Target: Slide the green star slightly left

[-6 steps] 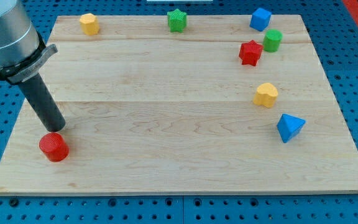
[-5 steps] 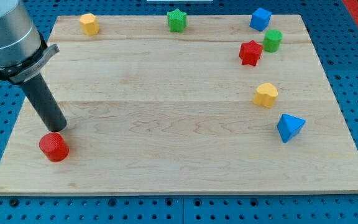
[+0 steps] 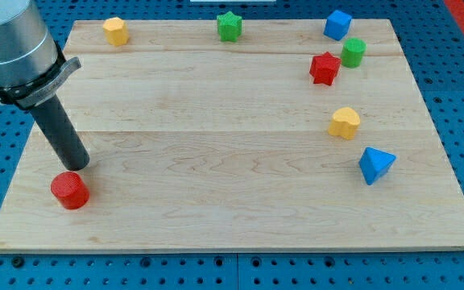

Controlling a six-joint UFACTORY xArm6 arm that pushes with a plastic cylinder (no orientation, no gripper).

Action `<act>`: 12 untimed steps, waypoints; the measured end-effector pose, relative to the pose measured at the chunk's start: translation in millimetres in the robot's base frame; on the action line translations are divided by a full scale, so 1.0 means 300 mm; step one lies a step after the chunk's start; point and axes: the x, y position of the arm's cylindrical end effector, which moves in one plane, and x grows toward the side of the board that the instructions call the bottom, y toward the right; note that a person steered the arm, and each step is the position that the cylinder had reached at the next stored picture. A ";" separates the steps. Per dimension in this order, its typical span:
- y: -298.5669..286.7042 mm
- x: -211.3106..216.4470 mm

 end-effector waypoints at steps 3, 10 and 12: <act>0.070 -0.059; 0.579 -0.635; 0.789 -0.785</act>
